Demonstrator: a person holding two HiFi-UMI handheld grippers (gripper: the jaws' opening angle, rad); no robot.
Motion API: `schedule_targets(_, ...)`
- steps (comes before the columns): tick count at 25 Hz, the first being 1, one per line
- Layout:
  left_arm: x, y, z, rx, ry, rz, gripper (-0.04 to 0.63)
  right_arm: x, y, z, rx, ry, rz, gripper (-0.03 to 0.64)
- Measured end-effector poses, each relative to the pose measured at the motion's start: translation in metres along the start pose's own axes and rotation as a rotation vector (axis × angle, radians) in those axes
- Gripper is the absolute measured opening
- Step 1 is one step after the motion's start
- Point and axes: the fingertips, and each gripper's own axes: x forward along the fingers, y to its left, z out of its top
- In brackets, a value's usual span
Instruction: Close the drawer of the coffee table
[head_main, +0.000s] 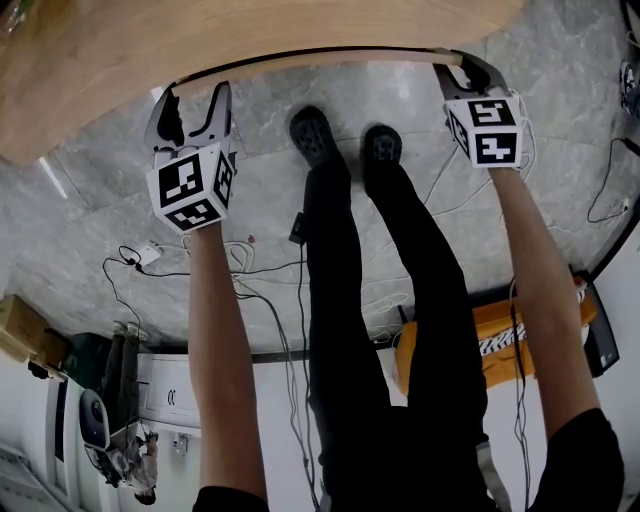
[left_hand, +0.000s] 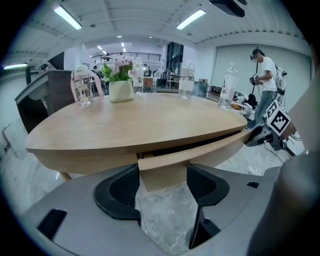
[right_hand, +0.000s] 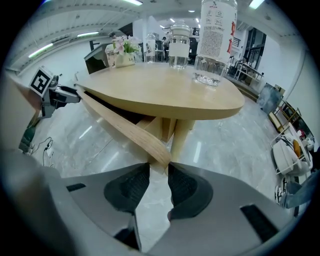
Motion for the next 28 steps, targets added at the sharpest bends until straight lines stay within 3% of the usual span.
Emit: schedule_targets(28, 0.027, 0.011, 0.018, -0.103, -0.036, 0.031, 0.302, 0.017, -0.022, 0.022, 0.040, -0.020, -0.051, 0.117)
